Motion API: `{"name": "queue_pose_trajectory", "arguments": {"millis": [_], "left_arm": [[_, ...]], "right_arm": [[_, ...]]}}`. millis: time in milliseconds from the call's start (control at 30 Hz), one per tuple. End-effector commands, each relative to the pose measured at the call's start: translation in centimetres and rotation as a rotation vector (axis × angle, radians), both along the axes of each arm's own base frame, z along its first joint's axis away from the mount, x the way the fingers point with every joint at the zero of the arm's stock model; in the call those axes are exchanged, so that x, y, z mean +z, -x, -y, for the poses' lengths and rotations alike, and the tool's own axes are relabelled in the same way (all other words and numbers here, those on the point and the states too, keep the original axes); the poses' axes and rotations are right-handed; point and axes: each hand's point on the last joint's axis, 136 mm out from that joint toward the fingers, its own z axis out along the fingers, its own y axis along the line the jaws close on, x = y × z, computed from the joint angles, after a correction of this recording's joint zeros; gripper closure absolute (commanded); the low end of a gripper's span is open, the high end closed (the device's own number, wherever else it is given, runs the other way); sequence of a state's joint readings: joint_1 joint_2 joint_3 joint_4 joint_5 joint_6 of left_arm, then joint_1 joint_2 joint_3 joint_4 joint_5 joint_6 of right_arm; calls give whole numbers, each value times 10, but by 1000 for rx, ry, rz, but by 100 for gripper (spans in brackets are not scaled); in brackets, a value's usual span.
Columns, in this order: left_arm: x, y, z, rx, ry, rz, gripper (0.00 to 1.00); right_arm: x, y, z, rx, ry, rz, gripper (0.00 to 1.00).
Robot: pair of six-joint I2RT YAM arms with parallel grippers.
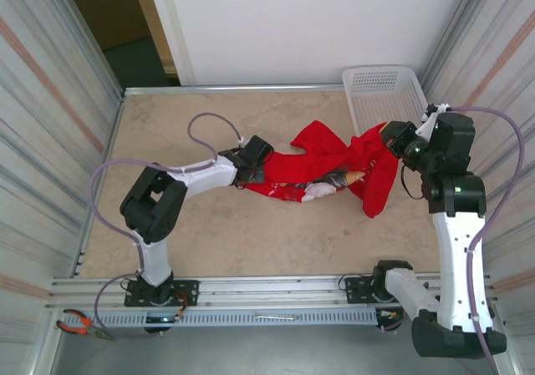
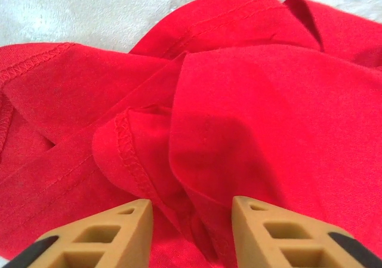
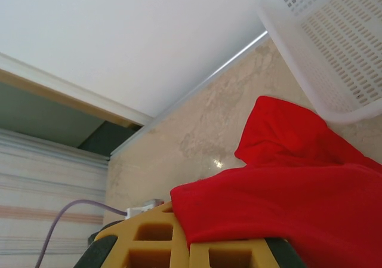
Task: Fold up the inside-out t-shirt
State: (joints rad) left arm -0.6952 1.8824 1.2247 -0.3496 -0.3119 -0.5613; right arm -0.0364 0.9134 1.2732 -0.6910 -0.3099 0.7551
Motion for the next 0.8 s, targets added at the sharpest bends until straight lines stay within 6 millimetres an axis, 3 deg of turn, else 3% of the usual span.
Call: {"name": "queue_pose_trajectory", "arguments": {"millis": [0,133,233,300,433,567,767], "left_arm": [[0,-3,1,27,17,-12,71],[0,-5,0,30,18,-12,97],[11,-6,-3,21,14,13,100],[30,-9,-7,10,34,44,100],[96,-18,-22,-21,188,142,100],[175,-30,-45,-54,538,266,100],[297,-39,-86,-119,975,512,100]], "right_arm": [[8,4,0,0,14,28,100],[9,4,0,0,16,32,100],[14,3,1,-1,27,41,100],[24,1,6,-15,45,58,100],[62,-5,33,-77,39,129,100],[104,-14,77,-180,-6,205,100],[166,-18,106,-255,-85,347,100]]}}
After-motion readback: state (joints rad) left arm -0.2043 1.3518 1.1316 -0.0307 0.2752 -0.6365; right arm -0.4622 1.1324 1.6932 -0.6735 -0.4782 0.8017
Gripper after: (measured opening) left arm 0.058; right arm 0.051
